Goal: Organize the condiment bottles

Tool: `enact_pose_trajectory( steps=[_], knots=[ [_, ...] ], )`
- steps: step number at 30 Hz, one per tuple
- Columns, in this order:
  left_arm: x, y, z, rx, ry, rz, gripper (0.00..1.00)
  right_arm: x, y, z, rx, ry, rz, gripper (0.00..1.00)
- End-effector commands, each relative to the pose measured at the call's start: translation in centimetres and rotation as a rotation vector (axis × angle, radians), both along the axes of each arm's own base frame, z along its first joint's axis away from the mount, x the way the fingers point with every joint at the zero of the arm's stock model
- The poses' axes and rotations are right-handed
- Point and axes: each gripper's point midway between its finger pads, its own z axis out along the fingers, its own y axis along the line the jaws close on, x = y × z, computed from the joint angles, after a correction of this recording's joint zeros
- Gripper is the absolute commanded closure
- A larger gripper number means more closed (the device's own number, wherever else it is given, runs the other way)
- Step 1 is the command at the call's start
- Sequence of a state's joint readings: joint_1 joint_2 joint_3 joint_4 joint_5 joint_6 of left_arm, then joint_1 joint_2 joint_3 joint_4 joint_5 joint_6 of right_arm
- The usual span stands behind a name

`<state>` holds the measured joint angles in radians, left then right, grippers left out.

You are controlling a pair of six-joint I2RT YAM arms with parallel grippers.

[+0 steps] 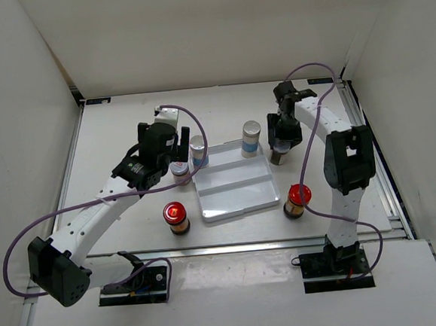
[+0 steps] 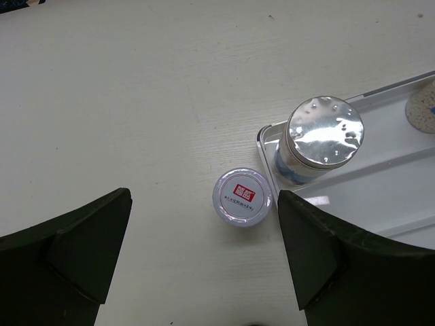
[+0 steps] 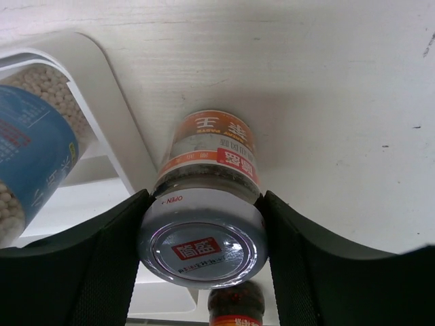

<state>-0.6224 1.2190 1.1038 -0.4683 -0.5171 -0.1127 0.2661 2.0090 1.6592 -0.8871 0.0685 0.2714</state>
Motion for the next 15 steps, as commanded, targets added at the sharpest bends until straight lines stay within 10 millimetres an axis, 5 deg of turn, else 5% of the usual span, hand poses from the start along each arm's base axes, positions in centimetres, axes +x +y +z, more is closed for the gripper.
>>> enact_pose_trajectory(
  steps=[1,4,8,11,15],
  knots=[
    [-0.5,0.6,1.1,-0.007,-0.029,0.015,0.01,0.2,-1.1,0.1,-0.013,-0.018,-0.029,0.62],
    [-0.6,0.6,0.7,-0.010,-0.021,0.019,0.01,0.3,-2.8,1.3,-0.076,-0.055,-0.059,0.79],
    [-0.7,0.8,0.2,-0.021,-0.009,0.041,0.01,-0.5,-4.2,5.6,-0.118,-0.137,-0.107,0.99],
    [-0.9,1.7,-0.3,-0.014,-0.003,0.096,0.01,-1.5,-4.6,8.9,-0.099,-0.214,-0.140,0.99],
    [-1.3,2.1,-1.3,-0.056,0.016,0.155,0.01,-4.0,-0.7,10.4,0.059,-0.224,-0.064,0.99]
  ],
)
